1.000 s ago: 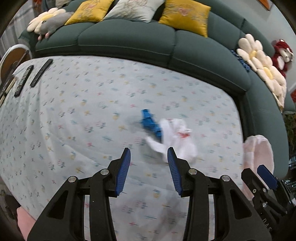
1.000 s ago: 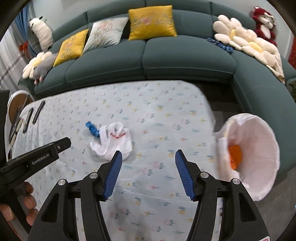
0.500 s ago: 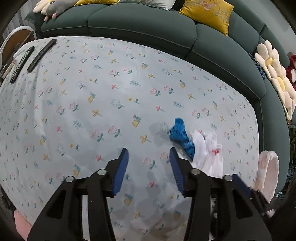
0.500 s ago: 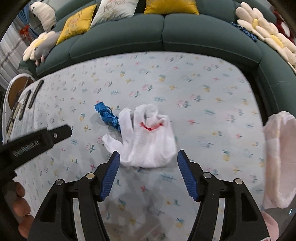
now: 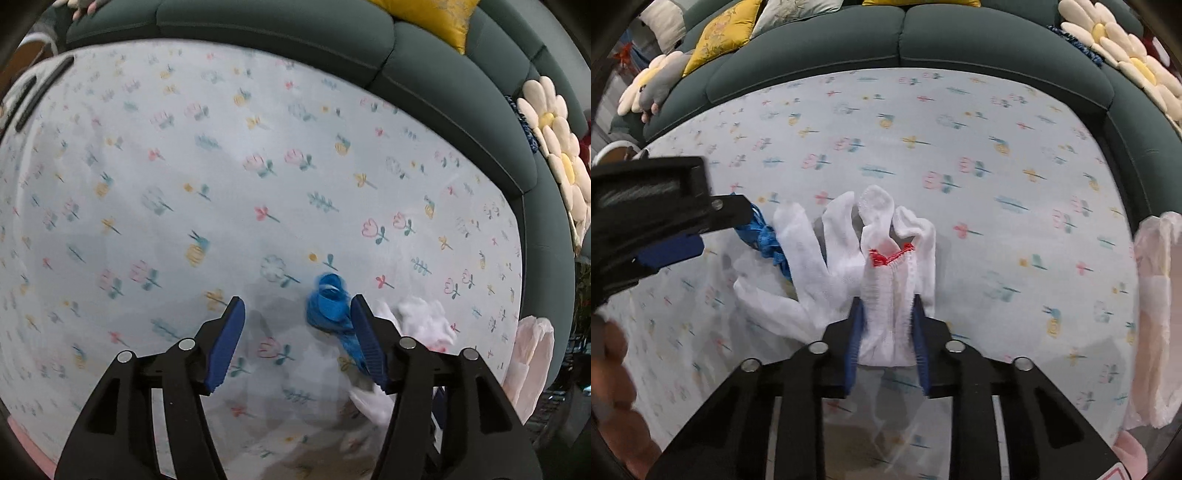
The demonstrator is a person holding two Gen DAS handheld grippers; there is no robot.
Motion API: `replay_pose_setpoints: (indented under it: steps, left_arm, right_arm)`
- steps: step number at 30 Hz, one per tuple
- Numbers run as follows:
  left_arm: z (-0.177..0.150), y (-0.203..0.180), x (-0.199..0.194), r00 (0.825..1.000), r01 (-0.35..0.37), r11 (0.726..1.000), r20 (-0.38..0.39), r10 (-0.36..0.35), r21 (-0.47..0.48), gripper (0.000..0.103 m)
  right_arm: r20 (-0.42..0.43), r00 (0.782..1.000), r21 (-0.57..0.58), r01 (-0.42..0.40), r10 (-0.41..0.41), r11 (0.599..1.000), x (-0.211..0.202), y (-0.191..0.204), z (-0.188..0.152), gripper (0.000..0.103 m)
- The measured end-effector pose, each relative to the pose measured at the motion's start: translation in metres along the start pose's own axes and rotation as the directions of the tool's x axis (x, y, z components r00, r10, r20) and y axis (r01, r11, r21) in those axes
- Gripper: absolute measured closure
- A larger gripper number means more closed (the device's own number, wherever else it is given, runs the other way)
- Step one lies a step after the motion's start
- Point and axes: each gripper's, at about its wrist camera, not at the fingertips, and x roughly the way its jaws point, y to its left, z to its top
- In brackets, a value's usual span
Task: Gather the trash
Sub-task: 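Grasp the blue ribbon with the left tool while the right tool grasps the other white glove, then carry the blue ribbon and white glove to the bin and release both inside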
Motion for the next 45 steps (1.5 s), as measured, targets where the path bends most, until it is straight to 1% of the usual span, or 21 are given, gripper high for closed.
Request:
replay_pose_setpoints:
  steps: [2, 4, 7, 10, 12, 15, 16, 17, 20, 24, 29, 33, 36, 37, 45]
  left_arm:
    - [-0.003, -0.003, 0.007, 1.0, -0.002, 1.0, -0.01, 0.001, -0.027, 0.047]
    - [-0.007, -0.008, 0.008, 1.0, -0.021, 0.999, 0.005, 0.021, -0.025, 0.046]
    - [-0.015, -0.021, 0.01, 1.0, -0.026, 1.0, 0.001, 0.026, 0.006, 0.047]
    - [-0.026, -0.036, 0.012, 0.998, -0.071, 0.996, 0.005, 0.07, 0.054, 0.047]
    - [-0.034, -0.045, 0.013, 0.995, -0.1, 0.991, 0.01, 0.099, 0.092, 0.05]
    - [-0.047, -0.053, 0.011, 0.994, -0.108, 0.986, 0.02, 0.107, 0.125, 0.064]
    - [-0.051, -0.054, 0.011, 0.994, -0.107, 0.985, 0.023, 0.105, 0.136, 0.073]
    - [-0.057, -0.055, 0.01, 0.995, -0.104, 0.984, 0.023, 0.101, 0.147, 0.081]
    - [-0.07, -0.056, 0.007, 0.997, -0.078, 0.984, 0.005, 0.078, 0.158, 0.084]
    - [-0.092, -0.06, 0.001, 0.997, -0.07, 0.981, -0.008, 0.073, 0.183, 0.085]
    - [-0.121, -0.07, -0.019, 0.998, -0.059, 0.973, 0.008, 0.059, 0.222, 0.085]
    - [-0.143, -0.082, -0.041, 0.998, -0.052, 0.964, 0.037, 0.044, 0.261, 0.085]
    - [-0.149, -0.092, -0.059, 0.998, -0.042, 0.959, 0.058, 0.026, 0.281, 0.085]
    - [-0.145, -0.097, -0.064, 0.998, -0.039, 0.957, 0.063, 0.022, 0.287, 0.085]
    - [-0.172, -0.138, -0.11, 0.99, -0.021, 0.926, 0.135, -0.032, 0.378, 0.085]
  right_arm:
    - [0.002, 1.0, 0.03, 0.0, 0.0, 1.0, -0.003, -0.012, -0.007, 0.083]
    - [0.003, 1.0, 0.064, -0.005, 0.004, 0.998, -0.006, -0.024, -0.013, 0.083]
    - [0.01, 1.0, 0.073, -0.006, 0.005, 0.997, -0.008, -0.031, -0.022, 0.083]
    - [0.012, 1.0, 0.065, 0.003, -0.004, 0.998, -0.008, -0.032, -0.025, 0.083]
    - [0.011, 1.0, 0.079, 0.0, -0.001, 0.997, -0.01, -0.035, -0.028, 0.083]
    - [0.006, 1.0, 0.096, 0.0, -0.001, 0.995, -0.014, -0.045, -0.037, 0.083]
    - [0.004, 1.0, 0.1, 0.002, -0.002, 0.995, -0.013, -0.043, -0.033, 0.083]
    - [0.003, 1.0, 0.105, 0.002, -0.002, 0.994, -0.015, -0.047, -0.036, 0.083]
    - [-0.003, 1.0, 0.121, 0.001, -0.001, 0.993, -0.019, -0.058, -0.046, 0.084]
    - [-0.015, 1.0, 0.144, -0.002, 0.004, 0.99, -0.025, -0.069, -0.06, 0.087]
    - [0.001, 1.0, 0.189, -0.016, 0.016, 0.982, -0.043, -0.089, -0.079, 0.089]
    - [0.053, 0.998, 0.223, -0.031, 0.02, 0.974, -0.067, -0.104, -0.087, 0.089]
    - [0.1, 0.995, 0.238, -0.043, 0.019, 0.97, -0.088, -0.115, -0.092, 0.089]
    - [0.116, 0.993, 0.243, -0.047, 0.019, 0.969, -0.095, -0.118, -0.094, 0.089]
    - [0.224, 0.974, 0.294, -0.073, 0.006, 0.953, -0.146, -0.156, -0.108, 0.089]
